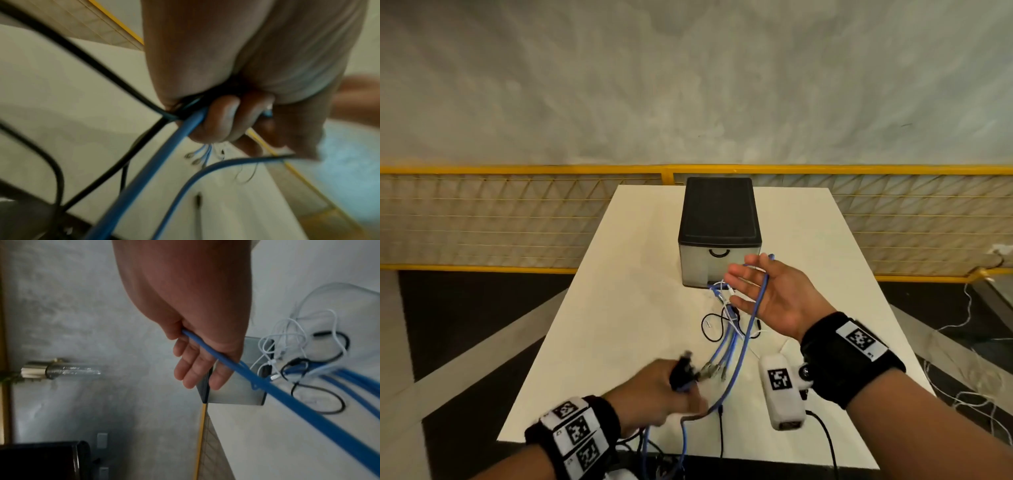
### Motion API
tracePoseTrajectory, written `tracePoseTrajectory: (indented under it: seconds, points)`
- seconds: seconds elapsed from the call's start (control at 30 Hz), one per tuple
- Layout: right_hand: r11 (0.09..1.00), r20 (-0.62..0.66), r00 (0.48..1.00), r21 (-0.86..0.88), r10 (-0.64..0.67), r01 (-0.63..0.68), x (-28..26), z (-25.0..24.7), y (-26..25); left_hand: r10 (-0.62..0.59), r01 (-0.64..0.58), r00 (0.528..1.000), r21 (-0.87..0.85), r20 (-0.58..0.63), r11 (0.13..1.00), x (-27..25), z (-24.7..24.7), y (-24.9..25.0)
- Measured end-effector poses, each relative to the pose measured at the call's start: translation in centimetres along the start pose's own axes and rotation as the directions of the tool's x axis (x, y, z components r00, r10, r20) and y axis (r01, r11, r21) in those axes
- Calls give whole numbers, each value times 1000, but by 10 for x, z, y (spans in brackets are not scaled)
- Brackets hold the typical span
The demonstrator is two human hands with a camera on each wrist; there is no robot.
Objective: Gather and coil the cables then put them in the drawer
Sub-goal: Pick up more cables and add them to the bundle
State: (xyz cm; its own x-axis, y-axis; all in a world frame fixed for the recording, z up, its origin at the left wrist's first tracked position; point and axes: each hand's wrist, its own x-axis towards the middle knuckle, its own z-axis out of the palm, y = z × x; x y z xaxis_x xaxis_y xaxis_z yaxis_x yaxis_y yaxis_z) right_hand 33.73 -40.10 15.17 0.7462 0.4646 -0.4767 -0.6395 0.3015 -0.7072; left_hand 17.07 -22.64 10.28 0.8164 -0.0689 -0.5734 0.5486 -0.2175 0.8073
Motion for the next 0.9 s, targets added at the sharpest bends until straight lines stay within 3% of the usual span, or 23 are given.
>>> tracePoseTrajectory:
  seconds: [0.1, 0.17, 0.27, 0.4, 0.5, 0.63, 0.77, 0.9]
  points:
    - [995, 29, 1000, -99, 4, -1, -6, 5, 10, 115, -208, 960, -373, -255, 904, 8, -11, 32]
    - [990, 62, 998, -142, 25, -16, -10, 13, 24, 208, -334, 917, -368, -341, 868, 14, -9, 64]
    - [995, 163, 985, -92, 60, -46, -16, 25, 41, 305, -394, 901, -290, -307, 872, 25, 7, 93]
    - [994, 244, 963, -15, 111, -110, -22, 25, 39, 298, -375, 908, -258, -294, 890, 30, 13, 87]
    - [989, 187, 972, -71, 141, -130, -18, 25, 27, 316, -354, 930, -229, -188, 907, 24, 9, 75]
    - [993, 124, 988, -88, 93, -82, -10, 28, 0, 125, -124, 992, -54, 13, 991, 6, 7, 31]
    - [984, 116, 985, -136, 128, -112, -5, 30, -6, -115, 106, 983, 73, 141, 992, -2, -6, 3]
    - [984, 127, 982, -127, 139, -123, -3, 32, 10, -116, 73, 976, 224, 186, 972, -11, -18, 6]
